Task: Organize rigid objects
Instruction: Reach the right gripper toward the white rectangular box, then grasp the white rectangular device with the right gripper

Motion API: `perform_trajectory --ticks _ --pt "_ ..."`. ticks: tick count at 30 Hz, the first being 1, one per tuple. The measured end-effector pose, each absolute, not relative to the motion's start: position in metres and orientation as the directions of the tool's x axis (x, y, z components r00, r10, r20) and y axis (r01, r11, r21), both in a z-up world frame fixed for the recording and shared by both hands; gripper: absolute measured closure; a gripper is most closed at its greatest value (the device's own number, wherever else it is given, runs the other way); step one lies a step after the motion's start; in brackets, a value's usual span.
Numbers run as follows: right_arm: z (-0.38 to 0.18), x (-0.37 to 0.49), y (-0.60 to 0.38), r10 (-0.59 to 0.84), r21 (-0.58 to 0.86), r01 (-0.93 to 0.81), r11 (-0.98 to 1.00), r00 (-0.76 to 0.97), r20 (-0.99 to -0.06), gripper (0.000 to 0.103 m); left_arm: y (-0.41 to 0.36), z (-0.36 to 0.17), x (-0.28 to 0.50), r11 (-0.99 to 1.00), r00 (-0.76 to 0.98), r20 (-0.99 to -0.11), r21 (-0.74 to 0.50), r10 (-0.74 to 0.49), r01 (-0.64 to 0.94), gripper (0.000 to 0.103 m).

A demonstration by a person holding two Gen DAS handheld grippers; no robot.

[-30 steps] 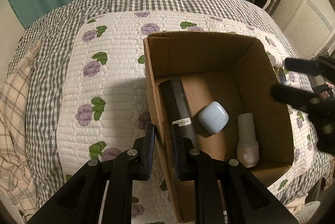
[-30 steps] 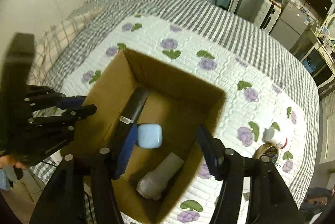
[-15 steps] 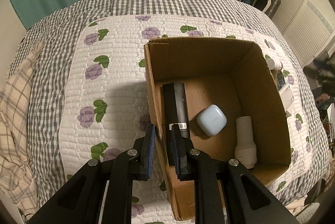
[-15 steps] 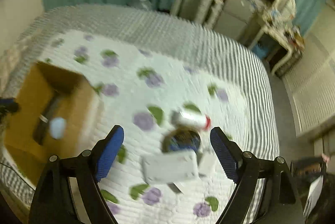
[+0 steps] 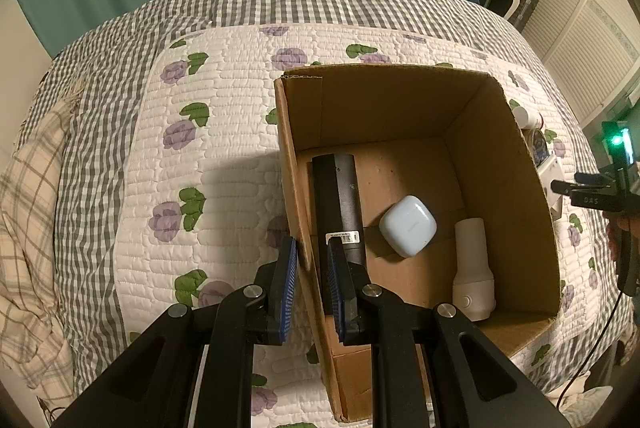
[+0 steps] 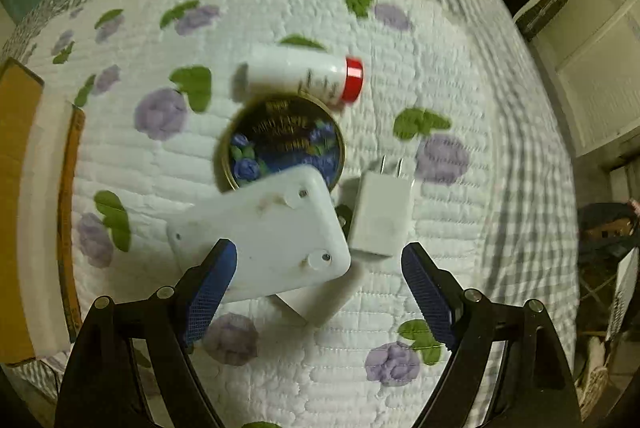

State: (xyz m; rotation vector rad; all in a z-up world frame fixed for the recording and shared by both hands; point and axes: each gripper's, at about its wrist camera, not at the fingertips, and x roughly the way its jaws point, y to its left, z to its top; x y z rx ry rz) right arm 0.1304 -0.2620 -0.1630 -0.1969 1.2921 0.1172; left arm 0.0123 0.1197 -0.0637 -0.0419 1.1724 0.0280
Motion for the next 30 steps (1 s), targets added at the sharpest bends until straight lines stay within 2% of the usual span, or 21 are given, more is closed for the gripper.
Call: perform_trajectory --ticks 4,5,6,8,10,12,15,17,22,25,30 --pt "-0.176 0.130 -0.269 0.066 0.024 -0.177 0.984 0.235 -0.970 0.019 0.120 -0.064 0.012 0.999 0.388 -0.922 -0.015 0.003 -0.044 0.088" --pt "-0.178 0.130 -0.269 0.092 0.055 -0.169 0.984 0.221 -0.971 0.022 0.120 -0.064 0.012 0.999 0.388 -0.922 -0.014 0.004 -0.044 0.088" --pt "-0.179 0.130 -0.269 0.118 0.083 -0.166 0.983 0.211 -0.970 0.033 0.120 -0.064 0.012 0.999 0.388 -0.922 -0.014 0.004 -0.043 0.088" --pt "-0.175 0.129 -0.265 0.116 0.080 -0.169 0.982 0.214 -0.970 0.037 0.120 -0.063 0.012 0.999 0.388 -0.922 -0.015 0.004 -0.045 0.088" --pt "-0.167 0.127 -0.261 0.093 0.052 -0.182 0.982 0.227 -0.969 0.047 0.120 -0.063 0.012 0.999 0.388 -0.922 -0.015 0.003 -0.044 0.088" --pt "-0.156 0.127 -0.263 0.103 0.058 -0.181 0.982 0.251 -0.963 0.063 0.120 -0.063 0.012 0.999 0.388 -0.922 -0.016 0.002 -0.044 0.088" --pt "-0.134 0.127 -0.268 0.165 0.117 -0.181 0.977 0.280 -0.946 0.077 0.121 -0.063 0.012 0.999 0.388 -0.921 -0.015 0.003 -0.045 0.088" --pt "-0.124 0.125 -0.265 0.189 0.132 -0.199 0.971 0.299 -0.935 0.080 0.121 -0.063 0.012 0.999 0.388 -0.922 -0.017 0.002 -0.045 0.088" --pt "-0.104 0.119 -0.251 0.314 0.231 -0.265 0.936 0.339 -0.887 0.081 0.121 -0.063 0.012 0.999 0.388 -0.922 -0.016 0.003 -0.045 0.088" --pt "-0.103 0.119 -0.239 0.272 0.179 -0.277 0.944 0.346 -0.898 0.080 0.121 -0.063 0.011 0.999 0.388 -0.922 -0.016 0.003 -0.045 0.088" --pt "-0.116 0.137 -0.255 0.254 0.223 -0.132 0.966 0.298 -0.920 0.068 0.121 -0.062 0.011 0.999 0.388 -0.922 -0.014 0.005 -0.045 0.088"
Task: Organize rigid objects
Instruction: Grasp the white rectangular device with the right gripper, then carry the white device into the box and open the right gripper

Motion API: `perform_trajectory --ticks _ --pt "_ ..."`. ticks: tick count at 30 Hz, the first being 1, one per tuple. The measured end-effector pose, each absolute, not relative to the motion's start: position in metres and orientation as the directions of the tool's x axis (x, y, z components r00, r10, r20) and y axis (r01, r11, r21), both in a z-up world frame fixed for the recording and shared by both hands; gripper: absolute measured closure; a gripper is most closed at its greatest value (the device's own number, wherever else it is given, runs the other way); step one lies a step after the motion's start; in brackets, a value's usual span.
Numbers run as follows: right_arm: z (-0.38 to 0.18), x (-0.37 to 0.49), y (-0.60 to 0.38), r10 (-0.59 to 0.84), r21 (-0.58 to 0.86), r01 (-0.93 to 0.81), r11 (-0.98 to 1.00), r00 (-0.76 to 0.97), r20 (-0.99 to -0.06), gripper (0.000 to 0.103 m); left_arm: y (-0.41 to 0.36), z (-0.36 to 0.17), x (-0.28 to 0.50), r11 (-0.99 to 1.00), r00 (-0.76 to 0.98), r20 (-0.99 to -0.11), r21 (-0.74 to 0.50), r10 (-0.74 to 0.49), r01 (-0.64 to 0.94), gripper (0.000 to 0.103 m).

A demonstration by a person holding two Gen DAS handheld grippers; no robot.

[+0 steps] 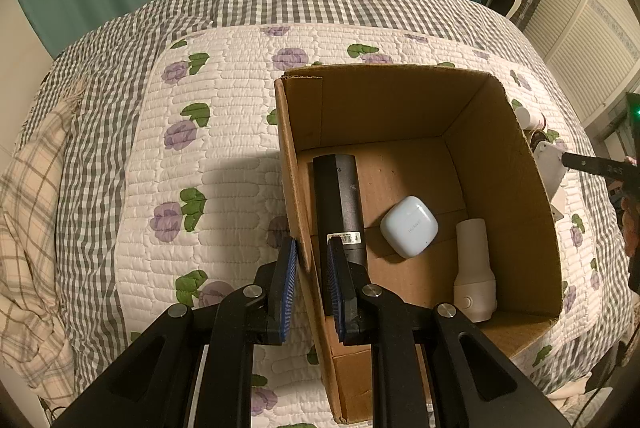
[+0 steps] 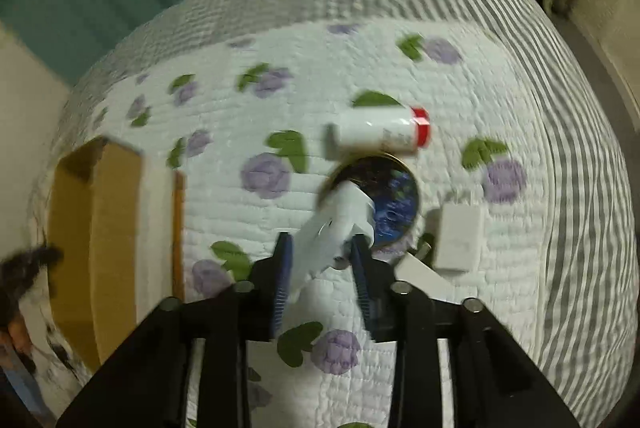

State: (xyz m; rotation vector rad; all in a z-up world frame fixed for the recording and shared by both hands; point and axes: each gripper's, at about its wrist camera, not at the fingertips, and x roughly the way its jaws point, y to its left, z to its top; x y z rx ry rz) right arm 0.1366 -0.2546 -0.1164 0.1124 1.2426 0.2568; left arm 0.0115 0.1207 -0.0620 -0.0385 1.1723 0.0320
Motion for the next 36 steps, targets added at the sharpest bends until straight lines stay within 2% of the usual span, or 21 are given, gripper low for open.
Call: perform_trajectory --ticks 4,7,9,11,13,15,18,19,22,24,27,30,34,35,36 --pt "-0.140 0.148 -0.270 0.227 0.227 -0.030 0.974 0.242 -0.943 0.067 0.121 -0.062 0.011 0.999 0.387 -0.922 -0.012 0.007 -0.046 0.088" --pt "-0.160 0.149 -0.280 0.258 0.268 0.019 0.963 0.215 -0.942 0.057 0.120 -0.062 0.011 0.999 0.387 -0.922 -0.012 0.007 -0.046 0.088" --pt "-0.173 0.148 -0.285 0.307 0.321 0.048 0.946 0.189 -0.933 0.045 0.120 -0.062 0.012 0.999 0.385 -0.923 -0.011 0.008 -0.046 0.088" --pt "-0.179 0.146 -0.291 0.351 0.372 0.078 0.925 0.204 -0.914 0.041 0.121 -0.063 0.012 0.999 0.384 -0.923 -0.009 0.009 -0.046 0.088" --pt "-0.180 0.145 -0.290 0.373 0.393 0.062 0.917 0.212 -0.903 0.037 0.121 -0.064 0.012 0.999 0.384 -0.923 -0.008 0.010 -0.047 0.088" --pt "-0.181 0.147 -0.281 0.383 0.390 -0.003 0.921 0.198 -0.902 0.028 0.121 -0.064 0.012 0.999 0.384 -0.923 -0.009 0.009 -0.045 0.088" --pt "-0.180 0.145 -0.268 0.339 0.332 -0.068 0.941 0.196 -0.920 0.027 0.120 -0.064 0.012 0.999 0.385 -0.923 -0.011 0.008 -0.047 0.088" --pt "-0.180 0.145 -0.265 0.332 0.322 -0.082 0.943 0.195 -0.923 0.029 0.120 -0.065 0.012 0.999 0.384 -0.923 -0.011 0.008 -0.048 0.088" --pt "-0.175 0.142 -0.259 0.304 0.289 -0.100 0.952 0.212 -0.929 0.043 0.121 -0.066 0.012 0.999 0.384 -0.923 -0.008 0.010 -0.045 0.088" --pt "-0.167 0.139 -0.265 0.325 0.313 -0.088 0.946 0.241 -0.915 0.060 0.122 -0.066 0.012 0.999 0.384 -0.924 -0.013 0.006 -0.047 0.088" --pt "-0.148 0.139 -0.273 0.384 0.370 -0.102 0.923 0.286 -0.878 0.074 0.124 -0.068 0.013 0.999 0.381 -0.924 -0.015 0.005 -0.049 0.088" --pt "-0.133 0.138 -0.264 0.452 0.420 -0.168 0.892 0.310 -0.836 0.080 0.123 -0.067 0.013 0.999 0.382 -0.924 -0.015 0.004 -0.048 0.088" --pt "-0.137 0.139 -0.232 0.514 0.472 -0.210 0.856 0.255 -0.819 0.080 0.123 -0.068 0.013 0.999 0.381 -0.925 -0.016 0.004 -0.049 0.088" --pt "-0.145 0.139 -0.219 0.478 0.435 -0.216 0.874 0.219 -0.851 0.079 0.124 -0.068 0.013 0.999 0.380 -0.925 -0.016 0.004 -0.049 0.088" --pt "-0.151 0.136 -0.205 0.384 0.333 -0.238 0.912 0.218 -0.897 0.078 0.124 -0.069 0.013 0.999 0.379 -0.925 -0.015 0.005 -0.050 0.088"
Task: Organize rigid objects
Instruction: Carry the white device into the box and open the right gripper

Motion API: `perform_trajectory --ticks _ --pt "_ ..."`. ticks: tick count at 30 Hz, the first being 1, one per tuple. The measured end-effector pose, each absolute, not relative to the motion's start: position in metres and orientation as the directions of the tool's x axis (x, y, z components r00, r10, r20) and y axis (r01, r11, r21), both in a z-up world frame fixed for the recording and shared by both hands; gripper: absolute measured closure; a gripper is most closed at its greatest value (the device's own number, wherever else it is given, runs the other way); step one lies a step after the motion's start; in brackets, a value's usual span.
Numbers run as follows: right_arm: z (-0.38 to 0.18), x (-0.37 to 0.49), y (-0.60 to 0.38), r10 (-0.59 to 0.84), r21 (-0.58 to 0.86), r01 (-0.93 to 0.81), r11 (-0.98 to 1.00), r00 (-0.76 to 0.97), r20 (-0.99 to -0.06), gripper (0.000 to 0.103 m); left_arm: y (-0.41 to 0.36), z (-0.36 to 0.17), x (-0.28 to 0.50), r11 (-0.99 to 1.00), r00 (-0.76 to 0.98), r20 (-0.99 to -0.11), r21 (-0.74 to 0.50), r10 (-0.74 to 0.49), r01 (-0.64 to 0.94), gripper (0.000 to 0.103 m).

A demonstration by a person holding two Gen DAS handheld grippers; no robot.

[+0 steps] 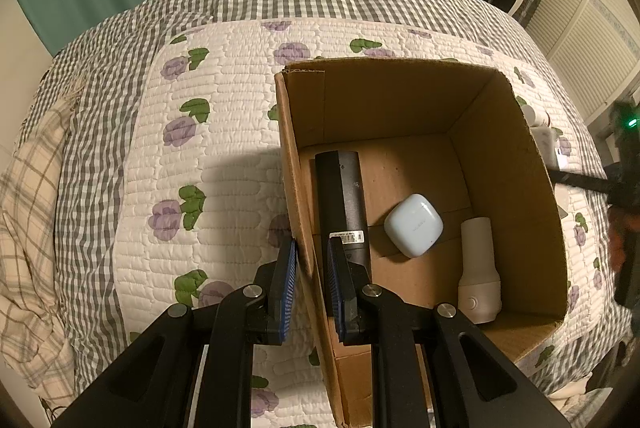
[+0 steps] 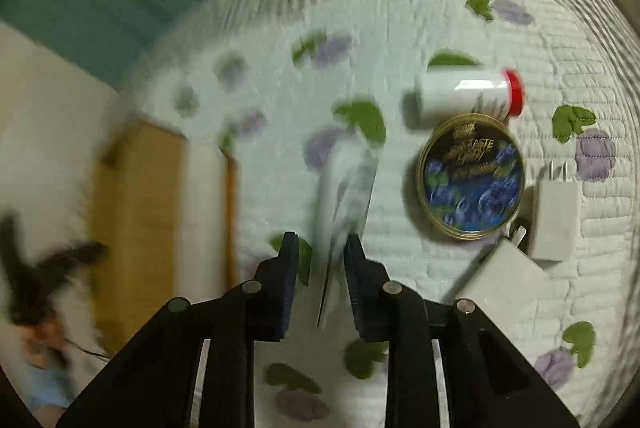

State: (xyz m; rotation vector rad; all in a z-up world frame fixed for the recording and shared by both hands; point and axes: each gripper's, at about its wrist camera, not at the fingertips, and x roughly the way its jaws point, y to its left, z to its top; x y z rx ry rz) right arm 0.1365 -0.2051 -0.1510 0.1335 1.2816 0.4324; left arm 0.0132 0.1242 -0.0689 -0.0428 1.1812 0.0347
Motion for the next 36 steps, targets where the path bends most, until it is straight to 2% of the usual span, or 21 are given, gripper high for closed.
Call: perform_trajectory --ticks 2,6,11,15,17,21,27,30,36 --pt "-0.154 0.131 -0.188 0.264 0.193 -0.272 0.943 0.257 -0.929 0.079 0.124 -0.069 0.013 0.999 0.380 -0.925 -0.014 0.005 -0.048 0.088" --pt "-0.146 0.129 -0.184 0.250 0.176 -0.261 0.949 0.285 -0.925 0.081 0.127 -0.071 0.013 0.999 0.380 -0.925 -0.017 0.001 -0.044 0.088" --pt "-0.123 0.120 -0.176 0.193 0.072 -0.340 0.938 0.337 -0.921 0.089 0.127 -0.071 0.012 0.999 0.379 -0.925 -0.023 -0.004 -0.046 0.088" --pt "-0.086 0.114 -0.158 0.159 -0.019 -0.408 0.913 0.398 -0.904 0.089 0.128 -0.070 0.013 0.998 0.378 -0.926 -0.033 -0.012 -0.050 0.088" --pt "-0.076 0.113 -0.152 0.162 -0.029 -0.416 0.909 0.417 -0.894 0.089 0.128 -0.069 0.013 0.998 0.380 -0.925 -0.035 -0.012 -0.052 0.088" --pt "-0.041 0.103 -0.143 0.260 0.044 -0.440 0.897 0.443 -0.858 0.089 0.125 -0.068 0.013 0.999 0.380 -0.925 -0.025 -0.006 -0.045 0.088" --pt "0.018 0.075 -0.088 0.378 0.044 -0.585 0.810 0.463 -0.802 0.089 0.122 -0.067 0.012 0.998 0.379 -0.925 -0.024 -0.003 -0.050 0.088" --pt "0.011 0.066 -0.061 0.377 0.025 -0.619 0.785 0.444 -0.813 0.089 0.122 -0.067 0.011 0.998 0.379 -0.925 -0.029 -0.008 -0.051 0.088" --pt "-0.043 0.063 -0.035 0.320 0.034 -0.626 0.779 0.350 -0.880 0.089 0.122 -0.065 0.013 0.999 0.381 -0.925 -0.025 -0.005 -0.047 0.088"
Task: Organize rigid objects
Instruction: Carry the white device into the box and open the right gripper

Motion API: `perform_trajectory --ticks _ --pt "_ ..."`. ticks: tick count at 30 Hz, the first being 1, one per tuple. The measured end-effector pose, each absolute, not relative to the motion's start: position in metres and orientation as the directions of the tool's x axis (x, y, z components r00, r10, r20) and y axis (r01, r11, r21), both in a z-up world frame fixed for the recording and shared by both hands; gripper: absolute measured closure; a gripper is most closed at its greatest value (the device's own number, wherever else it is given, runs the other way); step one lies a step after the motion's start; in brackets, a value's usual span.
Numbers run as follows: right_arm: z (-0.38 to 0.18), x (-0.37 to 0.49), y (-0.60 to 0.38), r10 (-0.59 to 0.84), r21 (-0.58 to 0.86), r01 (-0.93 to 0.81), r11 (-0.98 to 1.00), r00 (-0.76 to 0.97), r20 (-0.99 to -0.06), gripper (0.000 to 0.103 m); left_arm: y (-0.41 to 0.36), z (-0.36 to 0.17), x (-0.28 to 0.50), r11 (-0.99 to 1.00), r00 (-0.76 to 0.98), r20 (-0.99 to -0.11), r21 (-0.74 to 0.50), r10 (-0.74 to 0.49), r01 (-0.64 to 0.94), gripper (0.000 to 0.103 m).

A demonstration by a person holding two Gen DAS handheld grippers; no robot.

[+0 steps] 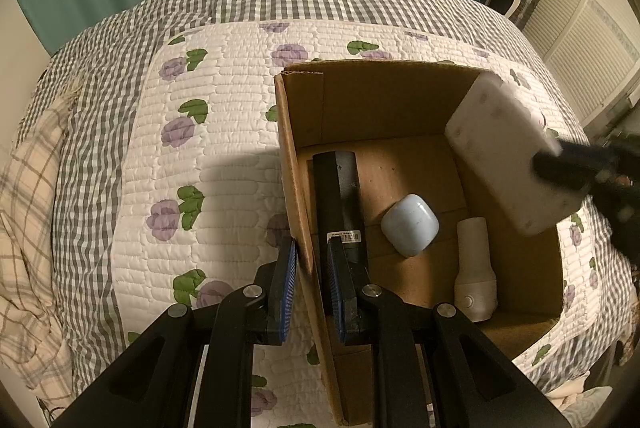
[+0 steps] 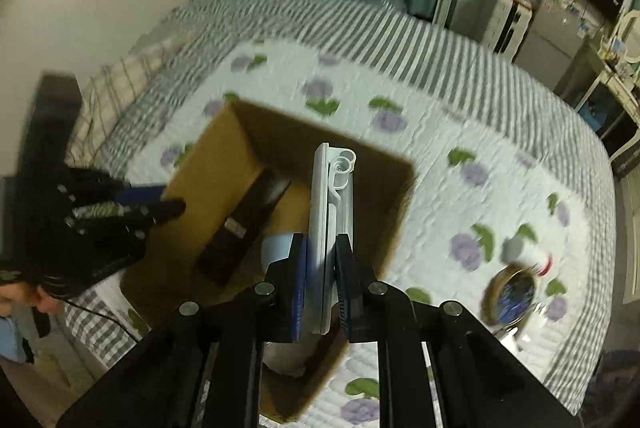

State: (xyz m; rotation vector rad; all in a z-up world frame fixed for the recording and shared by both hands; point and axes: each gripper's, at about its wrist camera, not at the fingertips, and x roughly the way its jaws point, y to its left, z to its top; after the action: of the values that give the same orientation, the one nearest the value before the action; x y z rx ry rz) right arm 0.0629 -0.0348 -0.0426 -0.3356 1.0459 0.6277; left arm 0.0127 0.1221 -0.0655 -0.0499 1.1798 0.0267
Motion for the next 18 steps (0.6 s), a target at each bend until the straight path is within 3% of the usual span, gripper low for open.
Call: perform_trajectory --ticks 18 --pt "-0.062 0.050 -0.029 0.268 -0.013 -0.629 0.777 0.349 -0.898 0.089 0.121 -0.065 0.014 0.999 0.383 -0.924 -0.028 -0.009 -0.044 0.088"
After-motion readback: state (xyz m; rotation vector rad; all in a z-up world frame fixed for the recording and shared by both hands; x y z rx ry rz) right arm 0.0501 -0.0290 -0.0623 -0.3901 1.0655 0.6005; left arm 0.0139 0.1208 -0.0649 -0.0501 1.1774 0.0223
